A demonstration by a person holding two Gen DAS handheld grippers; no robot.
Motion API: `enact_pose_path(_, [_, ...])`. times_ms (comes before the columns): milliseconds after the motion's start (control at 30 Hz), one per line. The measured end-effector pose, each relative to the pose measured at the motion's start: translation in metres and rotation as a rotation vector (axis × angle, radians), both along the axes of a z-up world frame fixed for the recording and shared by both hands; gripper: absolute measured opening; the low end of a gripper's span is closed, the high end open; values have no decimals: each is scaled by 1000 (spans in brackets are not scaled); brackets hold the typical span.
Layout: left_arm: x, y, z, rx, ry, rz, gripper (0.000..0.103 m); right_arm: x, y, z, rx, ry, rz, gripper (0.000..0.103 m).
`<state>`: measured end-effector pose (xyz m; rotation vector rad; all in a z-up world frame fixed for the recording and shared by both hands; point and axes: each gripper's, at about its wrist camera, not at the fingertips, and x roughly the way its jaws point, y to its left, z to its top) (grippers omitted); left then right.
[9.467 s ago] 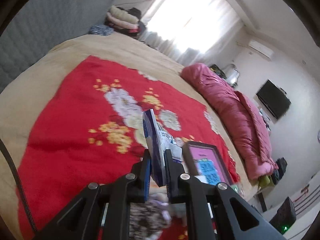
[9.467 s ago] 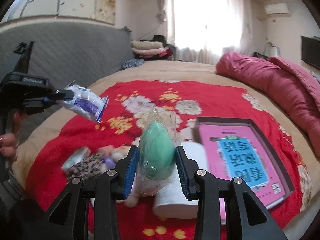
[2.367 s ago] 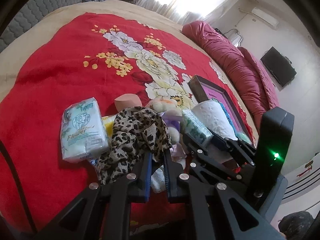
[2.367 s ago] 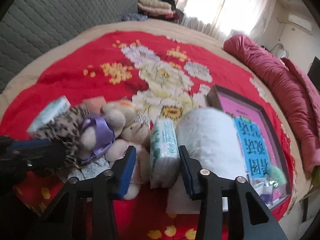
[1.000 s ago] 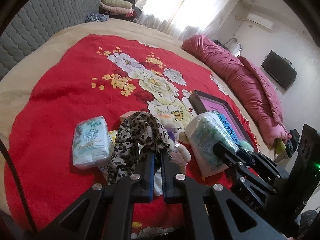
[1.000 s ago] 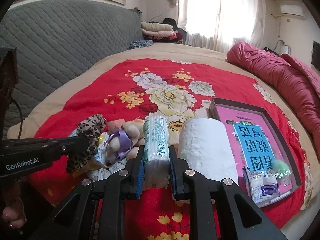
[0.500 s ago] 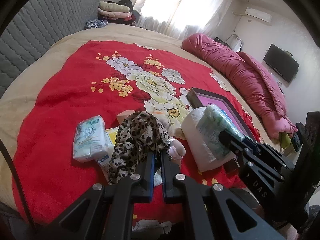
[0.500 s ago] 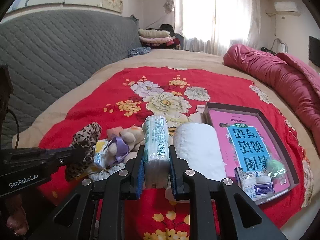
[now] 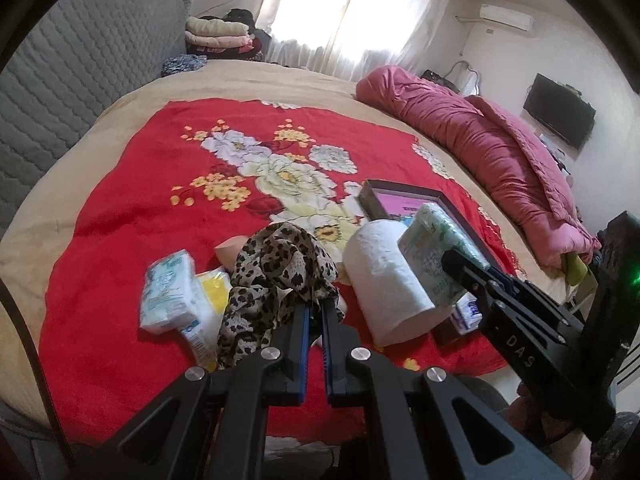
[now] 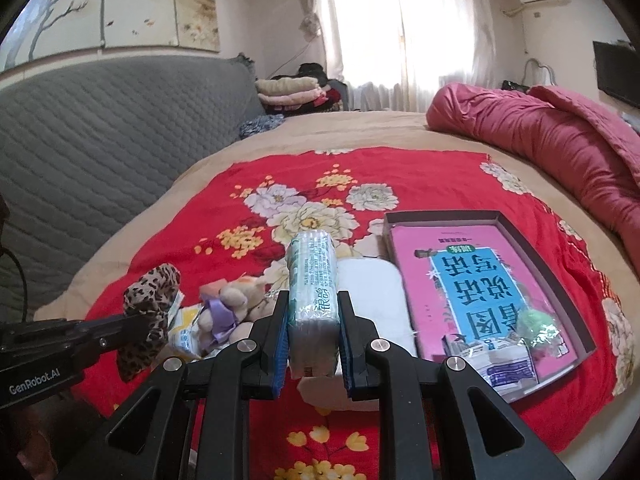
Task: Organize soft objects
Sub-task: 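Lift the scrunchie and tissue pack with both grippers and carry them over the tray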
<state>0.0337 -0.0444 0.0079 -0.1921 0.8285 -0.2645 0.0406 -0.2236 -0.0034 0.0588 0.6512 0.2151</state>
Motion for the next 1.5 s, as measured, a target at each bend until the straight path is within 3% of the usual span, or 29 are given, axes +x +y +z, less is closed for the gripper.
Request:
enact_pose_path(367, [0,-56,30,42,-42,-89,6,-8,-35,15,53,-49,-82,21])
enact_pose_path(733, [7,-121,43,73,-61,-206,6,-21,-91,27,69,-107,-246,21])
enact_pose_path(1100, [15,-182,30,84,-44,-328,6,-28,-148,22,103,-121,-421,21])
enact_pose_path(1500, [54,-218,-8,5,49,-384,6,-29,-183,9,124,-98,-519,21])
